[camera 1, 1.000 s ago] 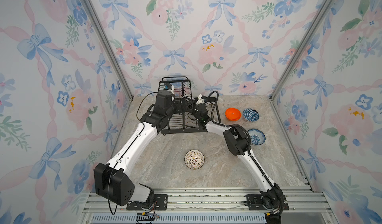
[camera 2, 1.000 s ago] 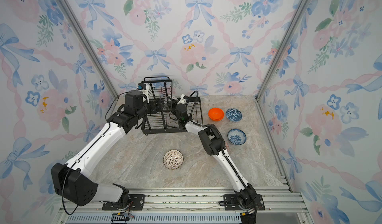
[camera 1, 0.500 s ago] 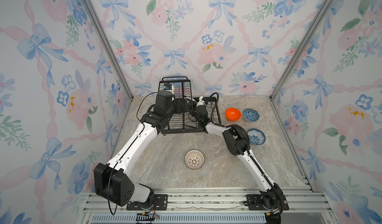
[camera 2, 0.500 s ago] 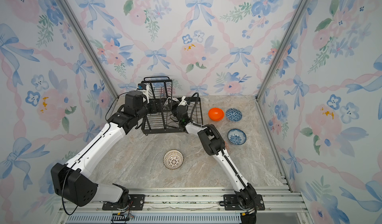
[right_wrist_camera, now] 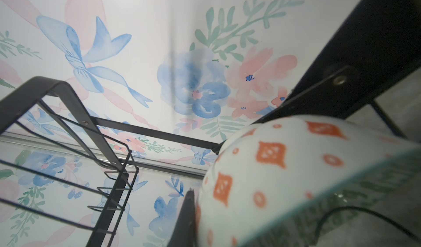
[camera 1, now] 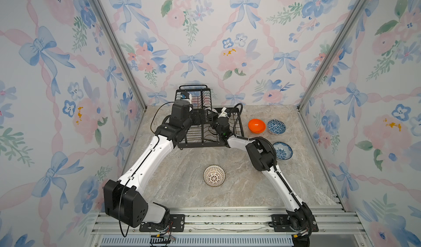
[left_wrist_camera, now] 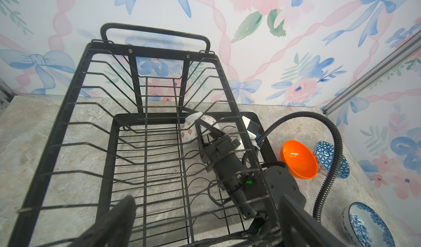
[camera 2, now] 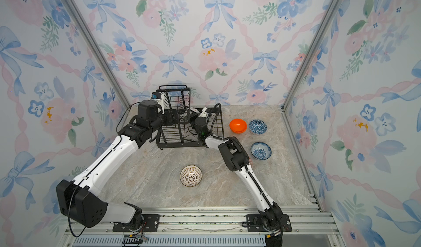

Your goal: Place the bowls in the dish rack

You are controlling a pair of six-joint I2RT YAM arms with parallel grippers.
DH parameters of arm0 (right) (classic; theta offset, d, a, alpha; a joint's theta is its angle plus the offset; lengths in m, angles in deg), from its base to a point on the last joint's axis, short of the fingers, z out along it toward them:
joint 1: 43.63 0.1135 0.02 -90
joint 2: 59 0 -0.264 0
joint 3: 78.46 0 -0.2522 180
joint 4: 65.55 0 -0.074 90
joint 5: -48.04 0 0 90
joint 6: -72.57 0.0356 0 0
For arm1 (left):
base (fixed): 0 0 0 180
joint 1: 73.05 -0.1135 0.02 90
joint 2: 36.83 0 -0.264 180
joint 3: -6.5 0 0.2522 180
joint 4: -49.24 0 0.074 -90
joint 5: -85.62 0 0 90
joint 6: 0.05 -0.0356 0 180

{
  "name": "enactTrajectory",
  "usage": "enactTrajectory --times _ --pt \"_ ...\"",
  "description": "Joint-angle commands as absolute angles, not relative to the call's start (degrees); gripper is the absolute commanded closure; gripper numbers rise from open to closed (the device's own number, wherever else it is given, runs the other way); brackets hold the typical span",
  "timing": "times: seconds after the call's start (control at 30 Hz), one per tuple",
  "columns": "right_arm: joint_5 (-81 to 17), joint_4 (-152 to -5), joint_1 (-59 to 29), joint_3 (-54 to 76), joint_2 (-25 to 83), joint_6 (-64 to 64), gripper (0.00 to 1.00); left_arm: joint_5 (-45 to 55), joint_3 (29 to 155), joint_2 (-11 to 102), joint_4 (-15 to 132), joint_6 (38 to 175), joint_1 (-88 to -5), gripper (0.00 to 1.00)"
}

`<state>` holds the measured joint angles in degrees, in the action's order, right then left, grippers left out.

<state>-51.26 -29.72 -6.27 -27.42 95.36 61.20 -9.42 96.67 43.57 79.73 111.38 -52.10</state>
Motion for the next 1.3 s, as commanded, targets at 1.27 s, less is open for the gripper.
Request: enactTrajectory --times 1.27 --pt "-52.42 -38.04 -6.10 -22.88 90.41 65.44 0.88 -9.13 95.23 43.66 80.69 112.45 -52.48 0.02"
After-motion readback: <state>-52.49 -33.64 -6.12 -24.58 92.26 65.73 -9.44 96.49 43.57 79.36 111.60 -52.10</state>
